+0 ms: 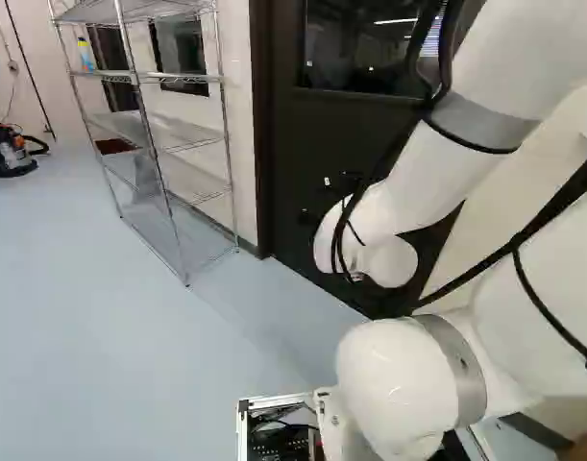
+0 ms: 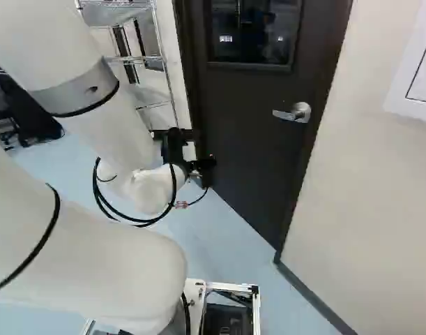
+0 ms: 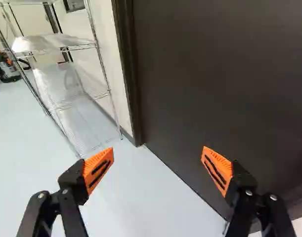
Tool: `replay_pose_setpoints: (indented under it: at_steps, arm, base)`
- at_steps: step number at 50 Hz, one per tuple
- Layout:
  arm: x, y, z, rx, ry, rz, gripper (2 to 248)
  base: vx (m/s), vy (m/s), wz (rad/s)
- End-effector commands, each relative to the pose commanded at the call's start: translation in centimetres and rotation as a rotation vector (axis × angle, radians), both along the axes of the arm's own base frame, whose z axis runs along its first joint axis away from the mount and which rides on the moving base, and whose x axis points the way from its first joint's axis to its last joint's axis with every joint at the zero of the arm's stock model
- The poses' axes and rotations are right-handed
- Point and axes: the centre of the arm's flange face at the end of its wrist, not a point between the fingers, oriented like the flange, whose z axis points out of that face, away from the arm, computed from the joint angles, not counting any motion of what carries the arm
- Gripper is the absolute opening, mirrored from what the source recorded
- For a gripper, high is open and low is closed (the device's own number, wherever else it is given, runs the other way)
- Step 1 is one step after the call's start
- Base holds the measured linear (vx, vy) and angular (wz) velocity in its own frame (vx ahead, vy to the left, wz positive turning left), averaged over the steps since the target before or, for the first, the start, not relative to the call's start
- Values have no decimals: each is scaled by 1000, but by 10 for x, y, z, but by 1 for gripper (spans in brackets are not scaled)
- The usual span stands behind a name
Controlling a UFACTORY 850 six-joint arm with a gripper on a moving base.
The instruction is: Open the door and move inside
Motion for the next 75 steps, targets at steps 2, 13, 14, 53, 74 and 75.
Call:
replay_pose_setpoints:
  at_steps: [2, 13, 14, 53, 74, 75]
  arm:
    - [0, 0, 0, 0, 0, 0, 247]
    - [0, 0, 0, 0, 0, 0, 247]
    - [0, 0, 0, 0, 0, 0, 247]
    - [0, 0, 0, 0, 0, 0, 247]
    - [0, 0, 0, 0, 0, 0, 247]
    - [0, 0, 0, 0, 0, 0, 247]
  base:
    - [30, 4, 22]
    - [78, 44, -111]
    - [25, 45, -213]
    - [50, 46, -224]
    - [76, 60, -322]
    - [96, 81, -397]
